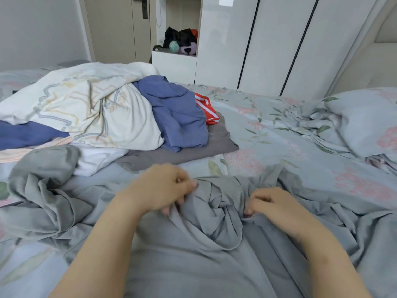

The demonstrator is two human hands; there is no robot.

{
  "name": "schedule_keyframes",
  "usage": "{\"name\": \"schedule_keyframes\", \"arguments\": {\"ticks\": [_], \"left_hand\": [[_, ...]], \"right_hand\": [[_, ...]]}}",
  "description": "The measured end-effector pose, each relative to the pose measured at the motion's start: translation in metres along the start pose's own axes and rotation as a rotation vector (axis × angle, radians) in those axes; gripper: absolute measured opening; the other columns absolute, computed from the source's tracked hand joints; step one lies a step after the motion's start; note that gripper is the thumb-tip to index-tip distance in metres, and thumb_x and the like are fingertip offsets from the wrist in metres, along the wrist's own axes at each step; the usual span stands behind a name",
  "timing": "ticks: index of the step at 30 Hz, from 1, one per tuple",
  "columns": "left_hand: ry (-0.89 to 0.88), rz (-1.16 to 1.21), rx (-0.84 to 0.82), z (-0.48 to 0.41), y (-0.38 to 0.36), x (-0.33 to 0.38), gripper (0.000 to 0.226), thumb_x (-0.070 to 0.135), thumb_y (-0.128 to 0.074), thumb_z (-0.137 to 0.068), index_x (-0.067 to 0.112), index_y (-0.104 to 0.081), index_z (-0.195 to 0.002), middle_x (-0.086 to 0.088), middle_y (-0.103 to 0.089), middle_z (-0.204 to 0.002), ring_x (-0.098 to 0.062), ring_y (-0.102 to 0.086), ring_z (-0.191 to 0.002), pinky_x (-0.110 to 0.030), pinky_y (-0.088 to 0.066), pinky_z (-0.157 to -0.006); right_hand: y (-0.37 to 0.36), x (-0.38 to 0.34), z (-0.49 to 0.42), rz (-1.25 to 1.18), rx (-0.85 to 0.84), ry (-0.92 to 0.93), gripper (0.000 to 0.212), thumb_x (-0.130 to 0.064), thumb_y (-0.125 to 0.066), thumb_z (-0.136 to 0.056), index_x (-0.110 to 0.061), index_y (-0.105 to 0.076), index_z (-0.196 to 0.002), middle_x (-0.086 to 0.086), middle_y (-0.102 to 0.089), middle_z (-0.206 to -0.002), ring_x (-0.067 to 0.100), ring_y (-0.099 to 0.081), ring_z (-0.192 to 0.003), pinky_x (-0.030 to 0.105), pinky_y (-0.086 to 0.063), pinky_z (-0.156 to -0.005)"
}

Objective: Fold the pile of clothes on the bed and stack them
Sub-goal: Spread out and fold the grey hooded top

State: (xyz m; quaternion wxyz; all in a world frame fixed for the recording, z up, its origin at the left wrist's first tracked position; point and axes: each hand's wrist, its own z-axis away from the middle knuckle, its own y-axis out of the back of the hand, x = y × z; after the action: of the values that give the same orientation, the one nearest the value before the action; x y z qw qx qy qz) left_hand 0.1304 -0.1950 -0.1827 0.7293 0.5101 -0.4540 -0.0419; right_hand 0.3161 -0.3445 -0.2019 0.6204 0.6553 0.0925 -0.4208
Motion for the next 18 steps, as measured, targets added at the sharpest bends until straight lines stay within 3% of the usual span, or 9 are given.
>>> {"name": "schedule_keyframes", "arguments": {"ticks": [2, 3, 4, 6, 8, 9, 13, 16, 18], "left_hand": [[-0.025, -0.012, 0.491, -0.006, -0.007, 0.002, 0.016, 0.038, -0.051, -0.093, 0.026, -0.061, -0.089, 0.009, -0.064, -0.086, -0.017, -0.061, -0.081, -0.028, -0.045, -0.071], [0.000, -0.018, 0.615, -0.009, -0.011, 0.002, 0.016, 0.039, -0.050, -0.093, 0.028, -0.060, -0.101, 0.007, -0.062, -0.101, -0.020, -0.059, -0.091, -0.031, -0.043, -0.075], [0.048, -0.062, 0.602, -0.012, -0.015, -0.001, 0.026, 0.042, -0.050, -0.093, 0.029, -0.056, -0.114, 0.004, -0.056, -0.115, -0.022, -0.057, -0.100, -0.034, -0.043, -0.079], [0.171, -0.183, 0.311, -0.021, -0.026, -0.013, 0.045, 0.052, -0.050, -0.090, 0.028, -0.048, -0.128, -0.002, -0.050, -0.126, -0.025, -0.054, -0.111, -0.037, -0.044, -0.087], [0.208, -0.201, 0.123, -0.026, -0.030, -0.023, 0.039, 0.052, -0.054, -0.088, 0.027, -0.055, -0.118, -0.001, -0.057, -0.117, -0.023, -0.055, -0.109, -0.037, -0.046, -0.091], [0.188, -0.182, 0.109, -0.027, -0.030, -0.024, 0.027, 0.048, -0.056, -0.088, 0.028, -0.059, -0.105, 0.001, -0.060, -0.109, -0.022, -0.056, -0.106, -0.037, -0.046, -0.090], [0.039, -0.122, 0.271, -0.025, -0.026, -0.018, 0.014, 0.030, -0.064, -0.086, 0.024, -0.057, -0.076, 0.008, -0.051, -0.073, -0.022, -0.058, -0.088, -0.028, -0.041, -0.071], [-0.226, 0.123, 0.672, -0.019, -0.014, -0.001, 0.025, 0.018, -0.072, -0.077, 0.029, -0.051, -0.069, 0.010, -0.049, -0.076, -0.016, -0.051, -0.077, -0.028, -0.037, -0.067], [-0.287, 0.171, 0.752, -0.017, -0.009, 0.000, 0.026, 0.019, -0.077, -0.071, 0.027, -0.052, -0.075, 0.009, -0.047, -0.088, -0.012, -0.048, -0.082, -0.027, -0.039, -0.073]], "right_hand": [[-0.004, -0.004, -0.008, 0.066, 0.192, 0.000, 0.040, -0.047, -0.053, -0.088, -0.009, -0.060, -0.075, 0.001, -0.066, -0.067, 0.015, -0.060, -0.070, 0.031, -0.043, -0.071], [-0.009, -0.007, -0.013, 0.131, 0.323, 0.032, 0.034, -0.045, -0.050, -0.091, -0.014, -0.059, -0.080, -0.003, -0.065, -0.067, 0.017, -0.059, -0.070, 0.031, -0.043, -0.071], [-0.015, -0.010, -0.019, 0.163, 0.433, 0.094, 0.026, -0.042, -0.050, -0.092, -0.018, -0.059, -0.088, -0.007, -0.062, -0.070, 0.017, -0.056, -0.071, 0.032, -0.042, -0.070], [-0.028, -0.013, -0.029, 0.186, 0.455, 0.189, 0.024, -0.038, -0.052, -0.092, -0.026, -0.055, -0.114, -0.009, -0.054, -0.083, 0.017, -0.052, -0.079, 0.032, -0.042, -0.071], [-0.038, -0.009, -0.037, 0.228, 0.283, 0.181, 0.035, -0.041, -0.052, -0.093, -0.029, -0.049, -0.126, -0.004, -0.049, -0.086, 0.018, -0.050, -0.083, 0.033, -0.041, -0.070], [-0.039, -0.006, -0.038, 0.254, 0.226, 0.164, 0.031, -0.041, -0.051, -0.093, -0.024, -0.053, -0.120, -0.003, -0.051, -0.084, 0.018, -0.052, -0.082, 0.033, -0.040, -0.070], [-0.027, -0.004, -0.034, 0.032, 0.388, 0.261, 0.015, -0.020, -0.056, -0.092, -0.009, -0.066, -0.090, 0.005, -0.061, -0.074, 0.011, -0.050, -0.065, 0.020, -0.037, -0.061], [-0.009, -0.009, -0.026, -0.313, 0.662, 0.302, 0.025, -0.009, -0.053, -0.090, -0.029, -0.065, -0.082, -0.002, -0.060, -0.075, 0.008, -0.050, -0.065, 0.020, -0.040, -0.066], [0.000, -0.010, -0.022, -0.546, 0.734, 0.254, 0.026, -0.014, -0.050, -0.089, -0.036, -0.060, -0.079, 0.005, -0.058, -0.087, 0.012, -0.050, -0.065, 0.028, -0.046, -0.066]]}}
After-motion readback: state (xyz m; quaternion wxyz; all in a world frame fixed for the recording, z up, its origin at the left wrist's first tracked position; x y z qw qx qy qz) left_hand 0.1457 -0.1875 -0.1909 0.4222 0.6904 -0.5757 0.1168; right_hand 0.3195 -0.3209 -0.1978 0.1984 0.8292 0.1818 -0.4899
